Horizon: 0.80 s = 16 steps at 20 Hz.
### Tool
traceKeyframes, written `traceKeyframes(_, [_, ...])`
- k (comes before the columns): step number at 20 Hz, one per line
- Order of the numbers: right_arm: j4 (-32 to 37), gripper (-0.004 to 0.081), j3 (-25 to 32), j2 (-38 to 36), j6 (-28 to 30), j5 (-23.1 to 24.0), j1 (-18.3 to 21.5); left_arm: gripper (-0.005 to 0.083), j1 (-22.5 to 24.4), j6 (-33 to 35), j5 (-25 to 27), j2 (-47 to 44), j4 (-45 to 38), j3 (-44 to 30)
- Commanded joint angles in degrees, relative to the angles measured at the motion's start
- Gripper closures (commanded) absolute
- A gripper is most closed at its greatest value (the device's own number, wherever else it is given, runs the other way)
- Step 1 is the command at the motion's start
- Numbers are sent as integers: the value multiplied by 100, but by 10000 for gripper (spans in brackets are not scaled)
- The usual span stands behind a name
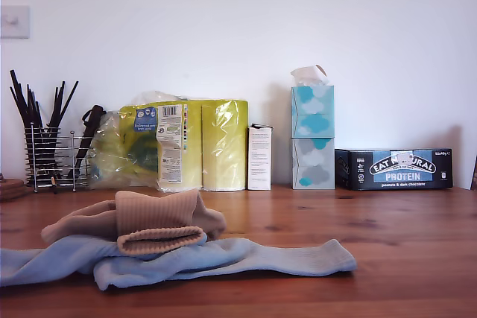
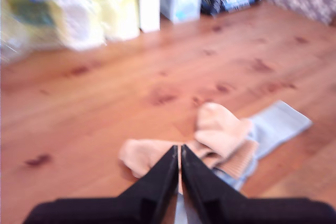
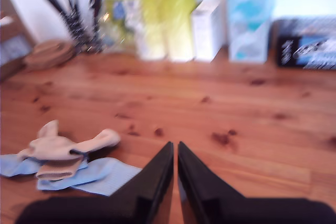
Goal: Pair up the socks based on colour and pattern, by placing each sock on top of its pair
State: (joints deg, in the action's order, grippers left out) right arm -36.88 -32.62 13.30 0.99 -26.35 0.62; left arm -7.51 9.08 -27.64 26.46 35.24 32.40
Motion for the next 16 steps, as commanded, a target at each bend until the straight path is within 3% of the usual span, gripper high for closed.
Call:
traceKeyframes(1, [-162,783,-308,256,271,-107,-70,797,-203,393,-203,404,181,411])
traceKeyframes(6, [-584,783,-824,1263,951,-122,-407,795,-1257,1805,-297,2264,905,1272])
traceKeyframes(7, [-586,783,-837,1443,984,-125,-468,741,-1495,2026,-295,2623,866,1340])
traceKeyframes(10, [-603,783,-837,1871,994,-164,-634,281,-2057,2293,173,3523,326,1360])
traceKeyframes(11, [-603,783,-837,1976,999,-164,-680,236,-2184,2297,437,3783,94,1360])
traceKeyframes(16, [-551,783,-837,2177,1200,-164,-949,229,-2455,2590,1172,4876,-754,1360])
